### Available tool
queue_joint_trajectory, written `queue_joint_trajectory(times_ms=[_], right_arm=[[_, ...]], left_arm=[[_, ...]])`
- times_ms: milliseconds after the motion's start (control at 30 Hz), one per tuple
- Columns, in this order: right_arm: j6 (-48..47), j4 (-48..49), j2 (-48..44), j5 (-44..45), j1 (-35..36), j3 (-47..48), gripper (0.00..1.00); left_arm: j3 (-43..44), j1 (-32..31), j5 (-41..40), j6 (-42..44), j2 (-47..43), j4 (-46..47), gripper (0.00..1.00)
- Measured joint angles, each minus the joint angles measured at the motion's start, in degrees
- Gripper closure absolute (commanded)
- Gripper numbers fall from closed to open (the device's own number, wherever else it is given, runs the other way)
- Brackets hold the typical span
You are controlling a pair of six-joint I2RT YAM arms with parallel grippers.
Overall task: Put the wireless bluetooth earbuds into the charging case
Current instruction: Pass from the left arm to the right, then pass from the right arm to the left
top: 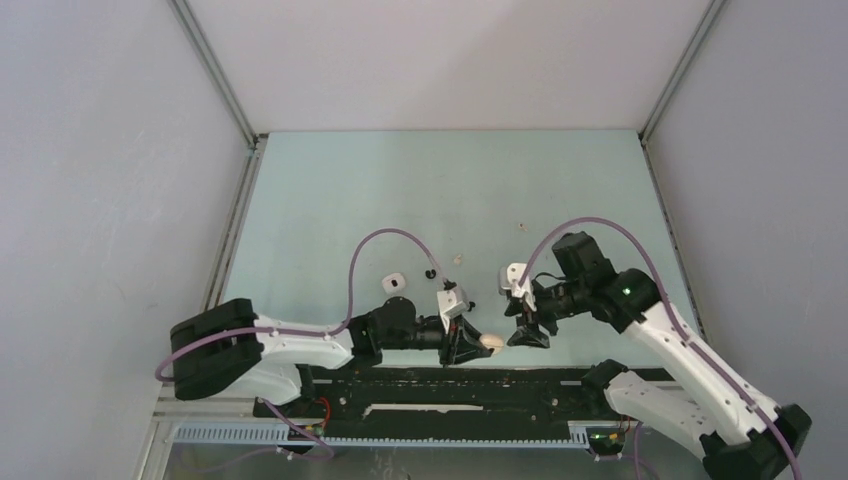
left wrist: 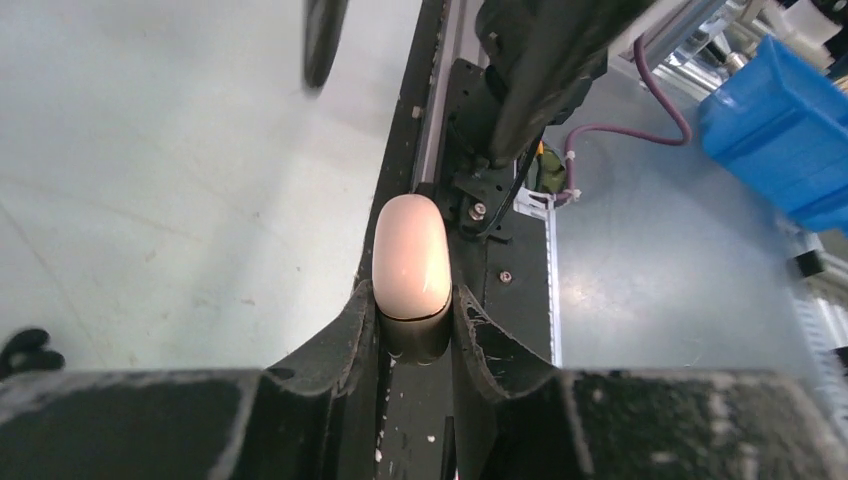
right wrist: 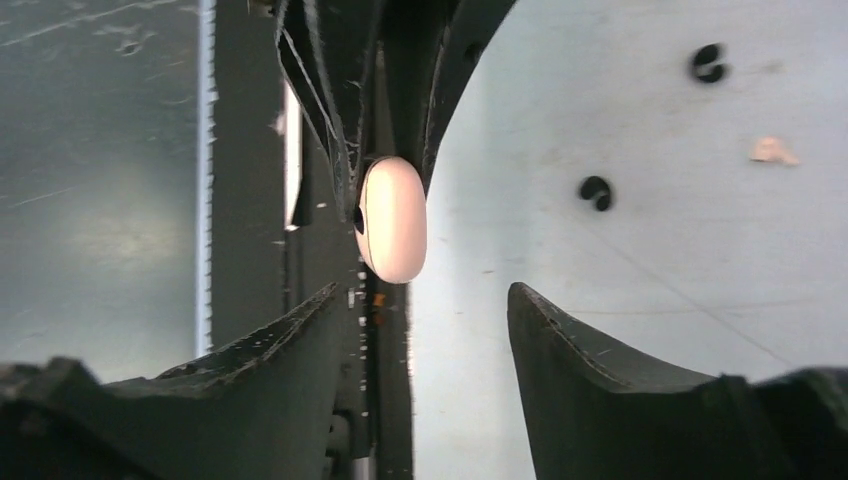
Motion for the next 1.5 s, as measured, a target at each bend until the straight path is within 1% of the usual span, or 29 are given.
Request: queue_joint_trajectory(times_ms=[133,300,500,667,767,833,867,900,1000,1067,1167,1233,1333,1500], right_arm=[[-0.8,-2.3,5.4,-3.7,0.0,0.0,0.43],[-1.4,-3.2,6.0,-6.0,0.0,0.0,0.44],[-2.6,-4.4,6.3,-7.7,0.2,0.0,0.43],[-2.8,-4.5,6.9,-8.0,1.0,0.0,0.44],[-2.8,-4.2,6.9,-8.0,1.5,0.0,0.48],[-2.8,-4.0,6.9,-8.0,1.7,0.0,0.54],[-2.7,-3.9,6.9,-8.0,1.7,0.0,0.60],[-2.8,-3.8,6.9,-7.8,1.7,0.0,0.65],[-2.8,-3.1,6.9,-7.0,1.7,0.0,0.75],[-2.8,-3.1,6.9,-6.6,1.7,-0.1,0.79],[-2.6,-2.8,6.7,-5.5,1.7,-0.3,0.82],[-2.5,-2.5,6.2,-4.4,2.0,-0.5,0.82],[-2.3,-2.1,4.3,-2.6,2.4,-0.6,0.83],[-2.3,-1.9,2.7,-0.7,3.3,-0.6,0.82]], left_arm=[[0.4,-3.9,-4.5,8.8,-3.5,-2.6,0.88],[0.9,-6.1,-7.6,15.2,-3.7,-5.0,0.88],[0.8,-6.2,-9.9,17.2,-3.7,-4.5,0.88],[-0.3,-6.3,-10.4,17.2,-3.6,1.1,0.88],[-0.6,-6.4,-10.3,17.2,-2.8,3.9,0.88],[-0.6,-6.4,-10.2,17.1,-2.1,5.1,0.88],[-0.6,-6.4,-10.2,17.1,-1.7,5.7,0.87],[-0.6,-6.4,-10.0,17.0,-1.5,6.3,0.83],[-0.6,-6.5,-9.8,17.0,-0.9,7.2,0.66],[-0.6,-6.5,-10.0,17.1,-0.8,7.2,0.58],[-0.5,-6.5,-10.7,17.5,-0.7,6.3,0.50],[-0.5,-6.5,-11.2,17.7,-0.7,5.8,0.46],[-0.5,-6.5,-11.8,17.7,-0.4,5.2,0.46],[-0.5,-6.5,-11.8,17.6,0.1,5.0,0.50]])
